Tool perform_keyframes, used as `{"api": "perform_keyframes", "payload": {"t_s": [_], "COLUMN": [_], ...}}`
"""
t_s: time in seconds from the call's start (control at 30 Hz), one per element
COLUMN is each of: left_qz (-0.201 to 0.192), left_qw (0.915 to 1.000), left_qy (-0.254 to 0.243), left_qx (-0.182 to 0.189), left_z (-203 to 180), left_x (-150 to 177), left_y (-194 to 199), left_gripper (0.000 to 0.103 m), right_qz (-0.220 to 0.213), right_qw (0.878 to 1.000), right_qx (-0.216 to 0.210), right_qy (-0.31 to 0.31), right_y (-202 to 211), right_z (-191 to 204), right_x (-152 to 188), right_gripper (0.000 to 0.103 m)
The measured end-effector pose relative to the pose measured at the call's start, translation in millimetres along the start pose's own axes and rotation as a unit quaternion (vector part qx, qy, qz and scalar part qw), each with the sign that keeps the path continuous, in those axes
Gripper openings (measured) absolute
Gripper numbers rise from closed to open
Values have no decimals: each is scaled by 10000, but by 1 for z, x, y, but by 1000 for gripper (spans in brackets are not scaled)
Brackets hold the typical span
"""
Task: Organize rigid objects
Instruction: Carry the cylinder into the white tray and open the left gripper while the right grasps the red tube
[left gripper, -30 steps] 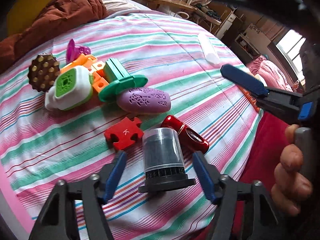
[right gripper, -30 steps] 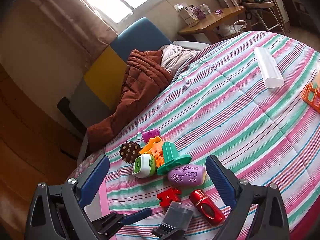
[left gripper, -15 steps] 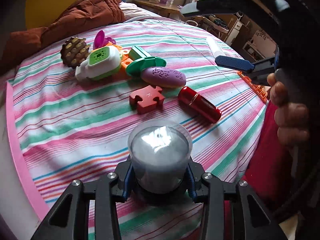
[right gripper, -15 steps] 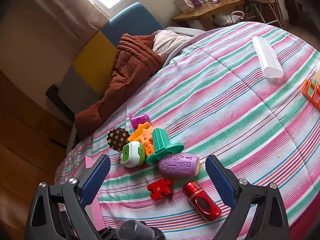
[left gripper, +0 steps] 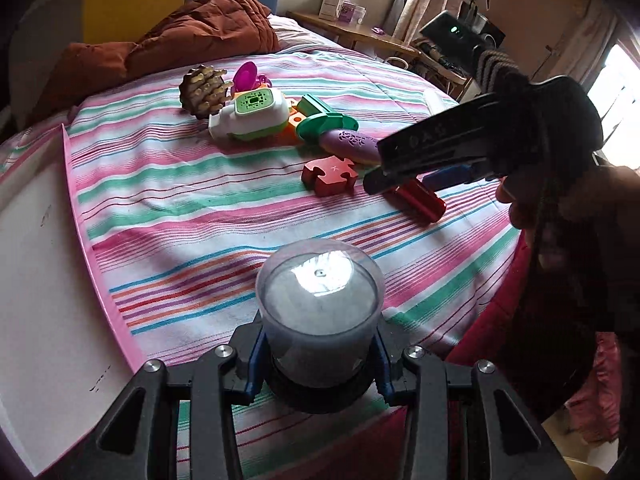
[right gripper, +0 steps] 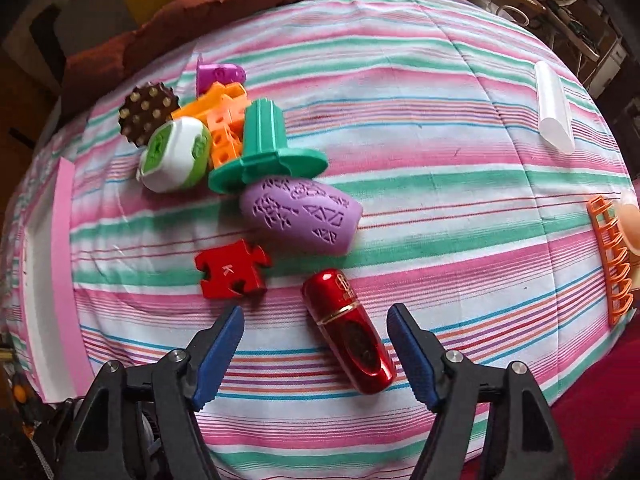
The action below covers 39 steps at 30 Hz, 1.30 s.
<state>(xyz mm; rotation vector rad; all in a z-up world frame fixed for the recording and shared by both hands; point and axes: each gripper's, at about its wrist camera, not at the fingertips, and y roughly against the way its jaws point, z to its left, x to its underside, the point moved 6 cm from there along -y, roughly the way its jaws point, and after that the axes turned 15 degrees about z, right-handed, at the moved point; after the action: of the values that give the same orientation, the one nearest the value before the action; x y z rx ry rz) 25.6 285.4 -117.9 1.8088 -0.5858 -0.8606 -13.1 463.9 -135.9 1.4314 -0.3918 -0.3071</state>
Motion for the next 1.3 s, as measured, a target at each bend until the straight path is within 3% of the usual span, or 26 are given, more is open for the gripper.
{"api": "perform_keyframes", "payload": {"t_s": [0.03,0.13,0.17,0.2,0.4,0.5,0.73,1.2,1.27,1.3], "left_qz": [-43,-222,-309,-408,-959,-1090,-1014,-716,-740,-779], "left_qw": [10000,9997,9995,9991,9927,9863,9653,9452,9439,9435], "left_qy": [-8,19,33,64,736,1187,2286,2784,2843,2853], "left_qx": [3,59,66,78,14,-356,-757,-1549,-1505,-1495], "left_z": [-1,1,3,6,58,104,213,304,306,306], "left_x": [2,5,6,5,5,6,21,-11,-9,-6], "left_y": [3,18,25,33,85,99,103,82,84,86], "left_gripper": [43,43,43,43,43,43,43,44,47,57], "right_qz": [151,308,245,203,51,75,-16,-276,-285,-289], "right_qw": [9998,9985,9986,9987,9931,9926,9896,9865,9862,9861], "right_qx": [123,451,426,391,959,998,1171,1263,1272,1281], "right_qy": [-16,62,169,245,675,693,831,1003,1016,1021], "right_y": [-6,-17,-16,-16,-22,-25,-28,-24,-21,-20], "right_z": [0,3,8,11,23,23,23,14,8,10], "right_x": [0,1,3,5,11,11,13,15,14,11], "right_gripper": [69,49,32,26,26,27,27,27,27,27]}}
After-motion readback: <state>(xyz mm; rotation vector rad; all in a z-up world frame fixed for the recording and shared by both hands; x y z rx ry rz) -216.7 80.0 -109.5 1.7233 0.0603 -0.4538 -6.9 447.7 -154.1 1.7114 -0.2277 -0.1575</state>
